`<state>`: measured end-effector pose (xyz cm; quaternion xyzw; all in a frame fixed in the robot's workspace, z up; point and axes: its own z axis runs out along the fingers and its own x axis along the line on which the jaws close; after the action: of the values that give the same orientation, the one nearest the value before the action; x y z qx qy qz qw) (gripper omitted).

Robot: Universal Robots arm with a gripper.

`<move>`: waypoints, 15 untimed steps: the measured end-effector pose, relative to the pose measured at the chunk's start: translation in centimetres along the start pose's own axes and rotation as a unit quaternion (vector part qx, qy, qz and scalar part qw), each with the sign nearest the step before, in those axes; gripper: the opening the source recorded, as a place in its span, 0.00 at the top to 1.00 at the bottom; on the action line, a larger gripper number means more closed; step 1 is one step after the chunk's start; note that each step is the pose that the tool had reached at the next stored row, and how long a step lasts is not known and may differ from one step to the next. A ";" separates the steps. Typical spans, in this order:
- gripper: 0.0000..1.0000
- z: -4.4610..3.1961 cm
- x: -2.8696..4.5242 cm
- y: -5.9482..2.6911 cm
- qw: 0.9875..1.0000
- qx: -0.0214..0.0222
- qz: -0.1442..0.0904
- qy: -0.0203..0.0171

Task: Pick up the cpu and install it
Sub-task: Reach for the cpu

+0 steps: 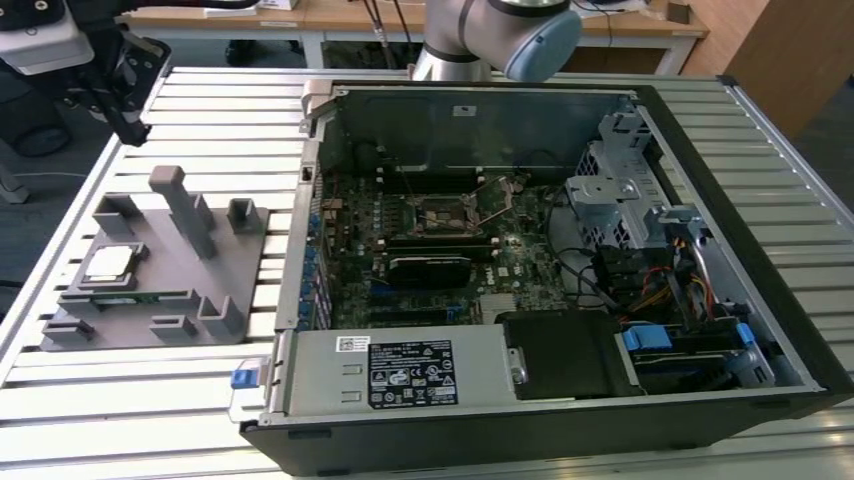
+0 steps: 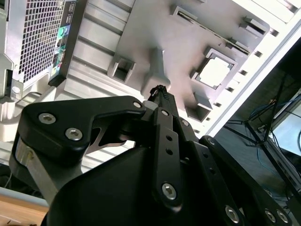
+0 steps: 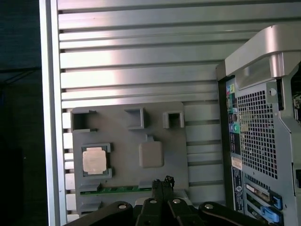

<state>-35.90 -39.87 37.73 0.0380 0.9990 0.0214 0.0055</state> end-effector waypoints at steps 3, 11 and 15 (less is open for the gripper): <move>0.89 0.06 0.53 -0.04 1.000 0.000 0.000 0.001; 0.89 0.33 2.52 -0.22 1.000 0.000 0.000 0.003; 0.89 0.62 3.44 -0.36 1.000 0.001 0.000 0.007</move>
<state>-39.35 -39.94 37.07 0.0382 0.9990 0.0211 -0.0013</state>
